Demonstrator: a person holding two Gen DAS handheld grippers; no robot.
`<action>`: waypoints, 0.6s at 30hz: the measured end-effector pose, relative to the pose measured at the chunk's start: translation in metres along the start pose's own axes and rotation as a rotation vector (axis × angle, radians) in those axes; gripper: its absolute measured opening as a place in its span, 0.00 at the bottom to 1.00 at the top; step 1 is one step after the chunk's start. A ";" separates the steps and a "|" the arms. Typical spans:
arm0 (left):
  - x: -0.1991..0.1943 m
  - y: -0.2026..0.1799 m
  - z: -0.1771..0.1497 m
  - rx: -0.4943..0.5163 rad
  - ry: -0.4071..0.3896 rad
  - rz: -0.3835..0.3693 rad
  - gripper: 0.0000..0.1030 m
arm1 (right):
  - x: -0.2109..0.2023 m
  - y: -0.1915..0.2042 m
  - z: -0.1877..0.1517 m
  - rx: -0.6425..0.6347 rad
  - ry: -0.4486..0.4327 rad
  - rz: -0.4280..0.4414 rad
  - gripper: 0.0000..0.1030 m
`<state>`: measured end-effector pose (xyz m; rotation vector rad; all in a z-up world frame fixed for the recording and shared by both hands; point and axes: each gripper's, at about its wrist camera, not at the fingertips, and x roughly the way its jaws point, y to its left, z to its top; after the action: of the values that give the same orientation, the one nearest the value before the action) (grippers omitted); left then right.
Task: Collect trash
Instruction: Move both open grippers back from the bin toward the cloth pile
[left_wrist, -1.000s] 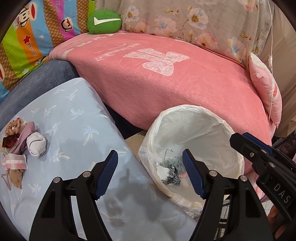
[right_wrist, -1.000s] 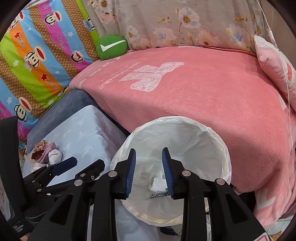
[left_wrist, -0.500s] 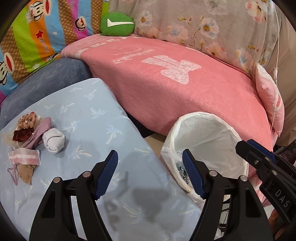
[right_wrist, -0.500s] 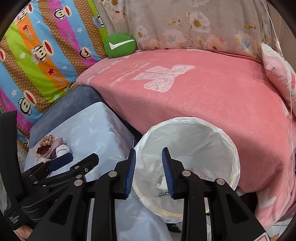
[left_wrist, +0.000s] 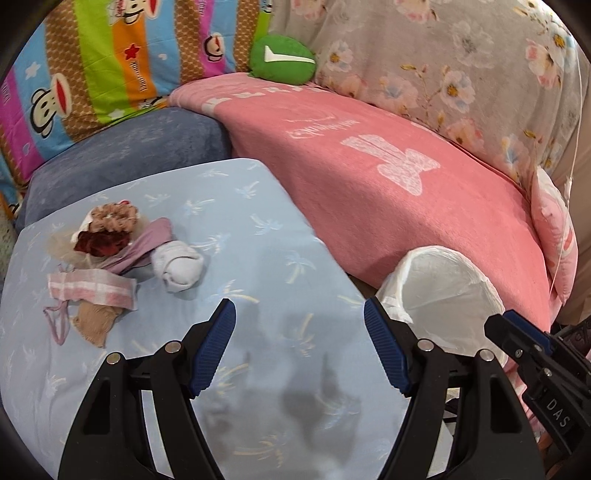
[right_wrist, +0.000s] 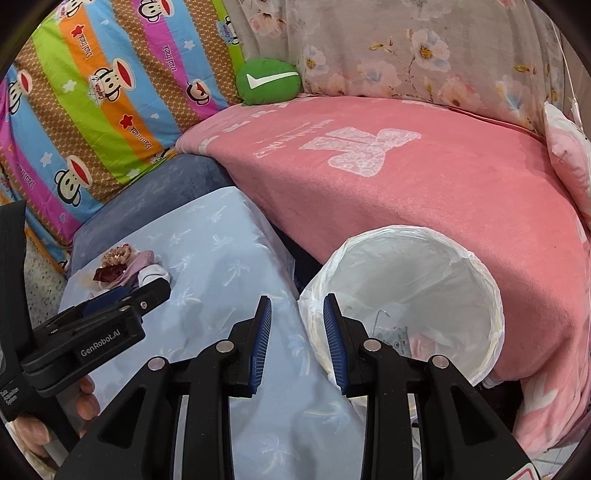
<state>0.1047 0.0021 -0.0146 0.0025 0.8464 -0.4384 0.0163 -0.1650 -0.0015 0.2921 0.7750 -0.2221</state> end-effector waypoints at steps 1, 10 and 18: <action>-0.003 0.005 -0.001 -0.009 -0.004 0.006 0.67 | 0.000 0.004 -0.001 -0.006 0.002 0.005 0.28; -0.022 0.071 -0.012 -0.116 -0.032 0.076 0.67 | 0.018 0.047 -0.011 -0.074 0.045 0.061 0.28; -0.033 0.144 -0.025 -0.209 -0.027 0.166 0.68 | 0.041 0.096 -0.014 -0.134 0.077 0.106 0.28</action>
<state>0.1222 0.1502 -0.0319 -0.1248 0.8544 -0.1923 0.0648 -0.0736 -0.0235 0.2150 0.8440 -0.0583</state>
